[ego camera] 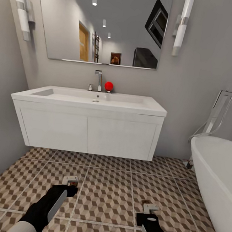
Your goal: Take the four mousetraps from the cabinet in the bathroom and place them on the bathroom floor. Make sure all four end up on the same floor surface, and ensure that at least two of them are either under or directly next to the same bathroom sink.
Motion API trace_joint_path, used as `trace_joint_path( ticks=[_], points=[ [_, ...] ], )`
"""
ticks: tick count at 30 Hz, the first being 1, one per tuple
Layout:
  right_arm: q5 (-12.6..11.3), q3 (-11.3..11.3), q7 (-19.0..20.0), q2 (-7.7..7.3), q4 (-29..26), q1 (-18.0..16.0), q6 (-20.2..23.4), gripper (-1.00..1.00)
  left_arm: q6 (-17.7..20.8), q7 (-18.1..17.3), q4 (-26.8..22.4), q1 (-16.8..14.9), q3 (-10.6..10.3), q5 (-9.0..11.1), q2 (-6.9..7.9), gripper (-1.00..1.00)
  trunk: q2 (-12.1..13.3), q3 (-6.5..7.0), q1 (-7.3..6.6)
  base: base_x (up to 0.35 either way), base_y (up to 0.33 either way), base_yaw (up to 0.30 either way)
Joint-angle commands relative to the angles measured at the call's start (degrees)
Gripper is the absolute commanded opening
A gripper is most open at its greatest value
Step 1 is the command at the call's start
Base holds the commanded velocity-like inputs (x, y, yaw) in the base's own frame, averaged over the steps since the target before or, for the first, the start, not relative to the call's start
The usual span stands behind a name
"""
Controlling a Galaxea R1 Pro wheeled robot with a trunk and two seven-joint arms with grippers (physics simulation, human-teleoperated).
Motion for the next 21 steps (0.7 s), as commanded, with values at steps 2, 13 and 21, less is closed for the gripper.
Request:
trace_joint_path(
  ticks=[2,13,21],
  points=[
    [0.5,-0.4,0.1,-0.2,0.1,-0.5,-0.4,-1.0,0.2,0.5,-0.1,0.0,-0.2,0.5,0.16,-1.0,-0.1,-0.51,0.04,0.0,0.0,0.0],
    [0.3,-0.4,0.1,-0.39,0.4,-2.1,-5.1,-1.0,0.3,0.5,-0.1,0.0,-0.2,0.6,0.21,-1.0,-0.2,-2.95,0.32,0.0,0.0,0.0],
    [0.5,-0.4,0.1,-0.17,2.4,-2.6,-8.8,-1.0,0.3,0.4,0.5,0.0,-0.2,0.6,0.1,-1.0,-0.3,-4.72,0.53,0.0,0.0,0.0]
  ],
)
